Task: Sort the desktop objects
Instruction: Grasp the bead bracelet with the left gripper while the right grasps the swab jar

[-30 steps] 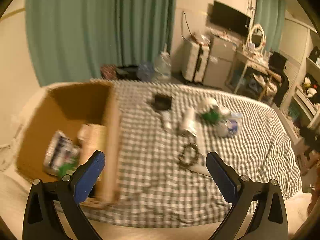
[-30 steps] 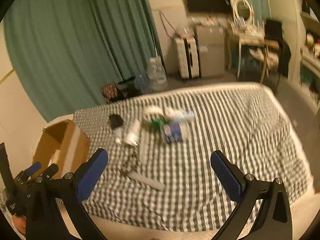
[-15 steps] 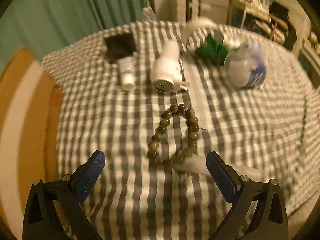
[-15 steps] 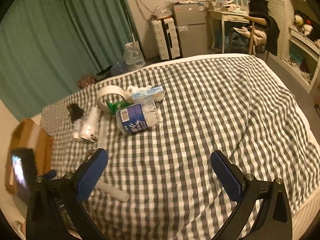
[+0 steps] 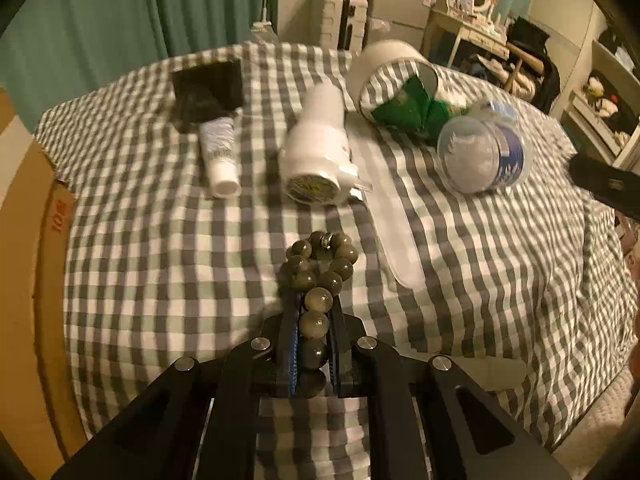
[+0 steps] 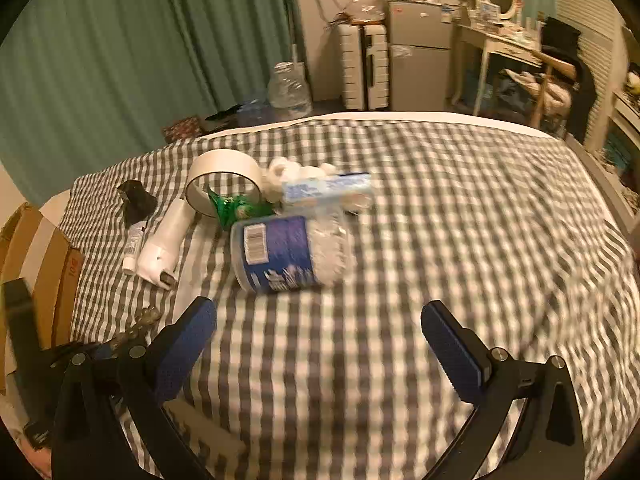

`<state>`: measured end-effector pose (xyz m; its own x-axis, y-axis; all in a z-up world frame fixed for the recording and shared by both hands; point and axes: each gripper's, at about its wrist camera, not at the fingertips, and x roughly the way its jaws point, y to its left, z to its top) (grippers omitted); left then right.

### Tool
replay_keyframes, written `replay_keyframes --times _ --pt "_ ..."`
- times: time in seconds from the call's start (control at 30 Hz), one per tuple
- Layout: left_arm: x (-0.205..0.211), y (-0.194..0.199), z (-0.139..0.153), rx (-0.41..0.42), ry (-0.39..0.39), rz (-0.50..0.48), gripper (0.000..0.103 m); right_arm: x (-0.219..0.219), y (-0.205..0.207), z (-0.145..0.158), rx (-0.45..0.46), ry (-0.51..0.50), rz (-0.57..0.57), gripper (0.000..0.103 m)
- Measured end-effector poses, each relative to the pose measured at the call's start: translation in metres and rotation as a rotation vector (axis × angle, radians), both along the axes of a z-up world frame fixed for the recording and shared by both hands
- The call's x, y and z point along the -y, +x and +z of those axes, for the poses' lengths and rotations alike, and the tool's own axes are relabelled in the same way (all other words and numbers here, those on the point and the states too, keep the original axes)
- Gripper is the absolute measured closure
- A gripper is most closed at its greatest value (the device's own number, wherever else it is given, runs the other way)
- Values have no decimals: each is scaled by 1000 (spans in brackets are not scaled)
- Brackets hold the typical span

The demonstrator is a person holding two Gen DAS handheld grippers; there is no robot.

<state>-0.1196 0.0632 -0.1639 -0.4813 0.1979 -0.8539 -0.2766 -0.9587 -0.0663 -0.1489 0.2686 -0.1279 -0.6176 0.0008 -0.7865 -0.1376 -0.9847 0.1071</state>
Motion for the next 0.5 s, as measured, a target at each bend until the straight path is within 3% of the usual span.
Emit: replay_keyframes --times 0.2,0.4,0.5 --pt "14 -4 2 -18 44 32 92 -2 -35 -16 32 7 22 0" --pt "16 -12 -8 18 59 42 92 8 -51 -25 46 -15 71 0" --pt "15 -11 -7 10 65 40 92 20 -63 -34 86 84 60 0"
